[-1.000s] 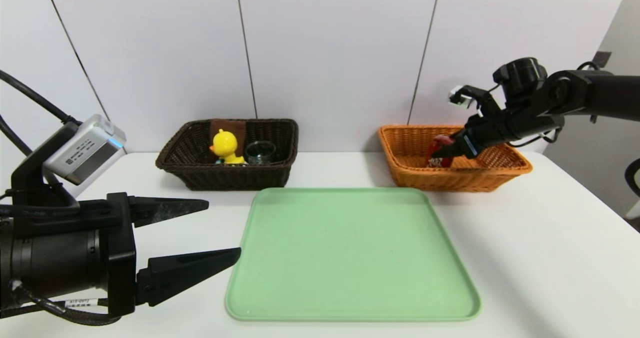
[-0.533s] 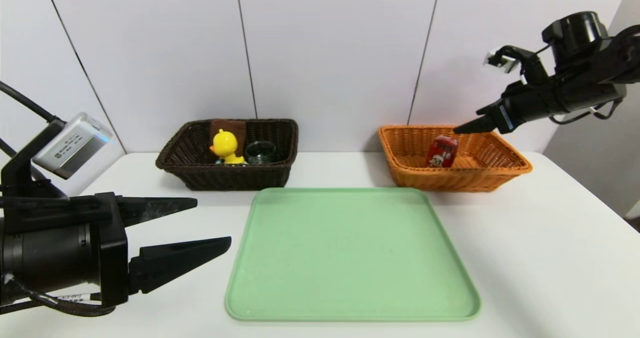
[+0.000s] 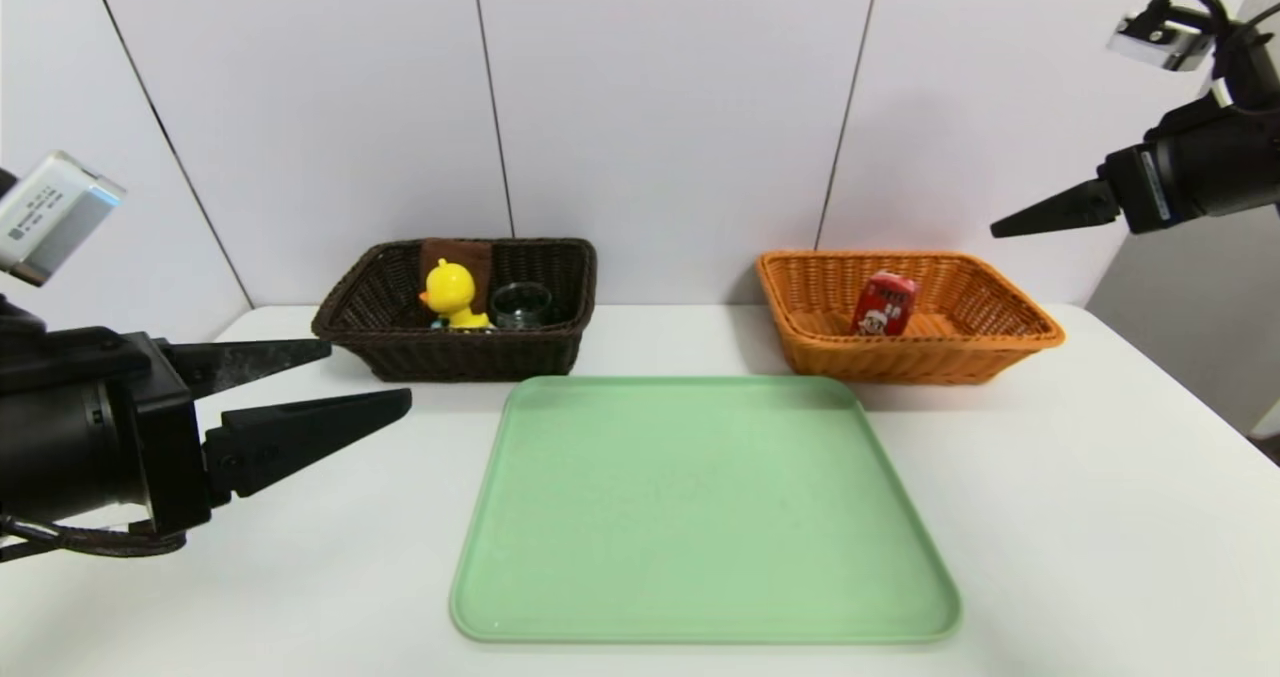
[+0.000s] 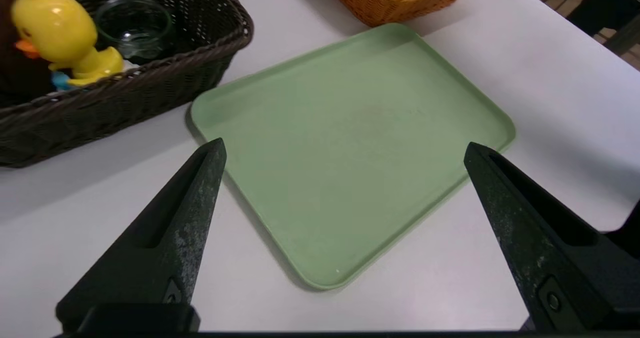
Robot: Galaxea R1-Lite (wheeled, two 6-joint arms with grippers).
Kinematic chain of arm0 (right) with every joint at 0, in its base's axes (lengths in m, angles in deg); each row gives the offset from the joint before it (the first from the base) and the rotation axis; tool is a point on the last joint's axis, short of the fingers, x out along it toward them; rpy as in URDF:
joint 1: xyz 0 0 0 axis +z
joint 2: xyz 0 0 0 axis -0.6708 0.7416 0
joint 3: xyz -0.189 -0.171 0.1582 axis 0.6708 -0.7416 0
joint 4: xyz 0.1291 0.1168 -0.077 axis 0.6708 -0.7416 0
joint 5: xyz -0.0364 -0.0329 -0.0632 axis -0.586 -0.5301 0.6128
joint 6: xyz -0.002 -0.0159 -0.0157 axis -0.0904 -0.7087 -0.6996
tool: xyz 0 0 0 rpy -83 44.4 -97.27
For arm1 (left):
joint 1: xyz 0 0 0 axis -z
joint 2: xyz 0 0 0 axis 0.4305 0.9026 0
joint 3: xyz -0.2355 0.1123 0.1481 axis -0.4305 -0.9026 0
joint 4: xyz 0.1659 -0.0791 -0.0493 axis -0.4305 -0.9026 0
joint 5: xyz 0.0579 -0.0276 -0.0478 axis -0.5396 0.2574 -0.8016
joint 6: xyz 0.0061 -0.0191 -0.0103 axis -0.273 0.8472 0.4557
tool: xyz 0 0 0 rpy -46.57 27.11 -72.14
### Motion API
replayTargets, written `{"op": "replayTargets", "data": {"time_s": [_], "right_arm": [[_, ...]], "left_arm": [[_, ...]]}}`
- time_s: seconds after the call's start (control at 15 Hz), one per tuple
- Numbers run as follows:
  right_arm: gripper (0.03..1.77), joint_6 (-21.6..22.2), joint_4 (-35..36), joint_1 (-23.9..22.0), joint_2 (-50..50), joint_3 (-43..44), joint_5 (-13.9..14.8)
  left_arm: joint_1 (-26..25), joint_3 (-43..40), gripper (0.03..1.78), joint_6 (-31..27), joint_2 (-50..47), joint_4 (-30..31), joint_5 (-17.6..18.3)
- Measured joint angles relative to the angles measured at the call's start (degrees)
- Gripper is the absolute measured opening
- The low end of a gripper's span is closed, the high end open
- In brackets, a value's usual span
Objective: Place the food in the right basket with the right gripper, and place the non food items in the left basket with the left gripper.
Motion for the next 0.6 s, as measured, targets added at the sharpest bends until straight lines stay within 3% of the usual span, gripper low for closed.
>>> {"op": "replayTargets", "data": {"time_s": [0.27, 0.4, 0.6], "right_arm": [[1.68, 2.68, -0.16, -1.1, -10.63, -10.73, 2.71], [1.68, 3.93, 0.09, -3.5, -16.53, -16.04, 5.56], [1.69, 7.75, 0.23, -10.61, -25.49, -21.98, 7.11]], "left_arm": [[-0.06, 2.99, 1.69, -0.04, -1.4, -6.69, -8.24], [-0.06, 2.57, 1.69, -0.04, -1.97, -7.7, -14.15], [-0.06, 2.43, 1.69, -0.09, -3.13, -9.83, -25.54]]}}
